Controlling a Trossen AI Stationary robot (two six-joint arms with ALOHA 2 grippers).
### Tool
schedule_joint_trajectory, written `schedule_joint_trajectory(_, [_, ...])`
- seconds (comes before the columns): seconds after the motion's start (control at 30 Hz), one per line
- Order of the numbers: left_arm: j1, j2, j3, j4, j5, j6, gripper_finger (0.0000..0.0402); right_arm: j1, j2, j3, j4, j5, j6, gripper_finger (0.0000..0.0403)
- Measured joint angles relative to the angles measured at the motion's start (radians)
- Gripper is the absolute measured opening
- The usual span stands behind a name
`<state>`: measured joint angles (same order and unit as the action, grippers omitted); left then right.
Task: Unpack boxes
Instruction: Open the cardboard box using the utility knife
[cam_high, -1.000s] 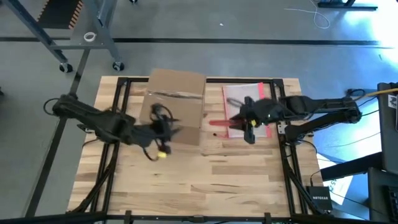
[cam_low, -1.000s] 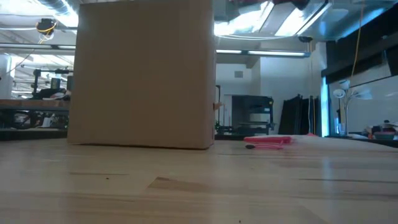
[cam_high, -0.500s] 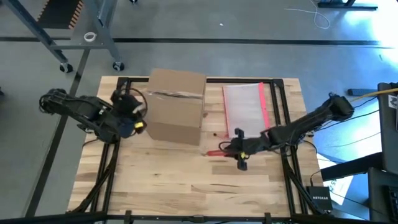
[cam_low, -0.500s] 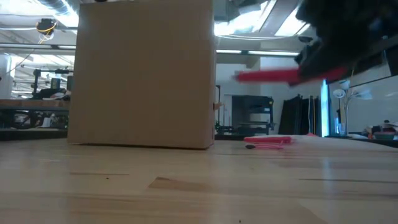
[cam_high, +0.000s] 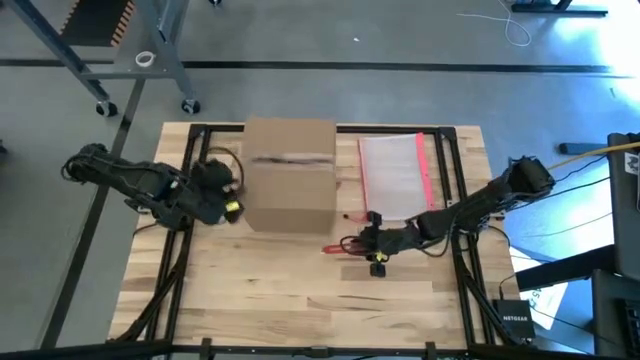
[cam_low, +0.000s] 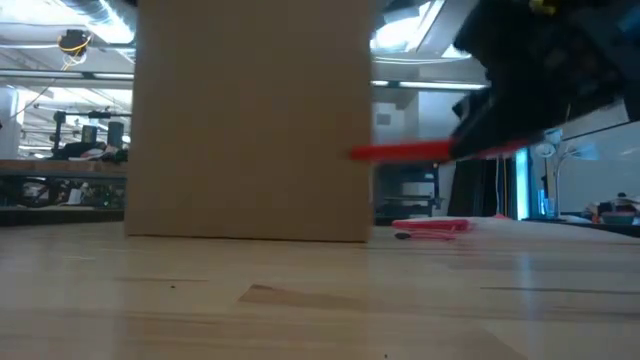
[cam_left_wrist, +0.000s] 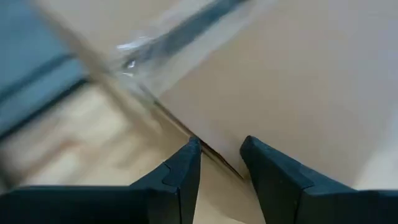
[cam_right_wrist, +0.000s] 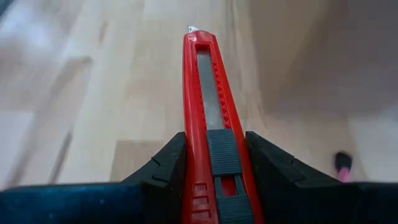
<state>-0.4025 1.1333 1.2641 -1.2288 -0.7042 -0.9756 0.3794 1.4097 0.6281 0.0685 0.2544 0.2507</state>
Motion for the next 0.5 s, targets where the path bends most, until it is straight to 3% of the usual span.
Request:
schedule_joint_trajectory(0.17, [-0.062, 0.02, -0.006, 0.274, 0.063, 0.119, 0.0127, 0.0, -0.115, 0.041, -0.088, -0.014, -0.037, 0.0133])
schedule_joint_trajectory(0.27, [-0.073, 0.021, 0.036, 0.281, 0.046, 0.203, 0.0127, 0.007, -0.184, 0.072, -0.138, -0.069, -0.028, 0.0133])
schedule_joint_trajectory(0.4, [-0.049, 0.0, 0.111, 0.178, -0.152, 0.29, 0.0127, 0.051, -0.264, 0.105, -0.185, -0.08, 0.004, 0.0133])
schedule_joint_trajectory(0.5, [0.028, -0.021, 0.12, 0.152, -0.235, 0.386, 0.0127, 0.099, -0.32, 0.139, -0.189, -0.032, 0.005, 0.0133])
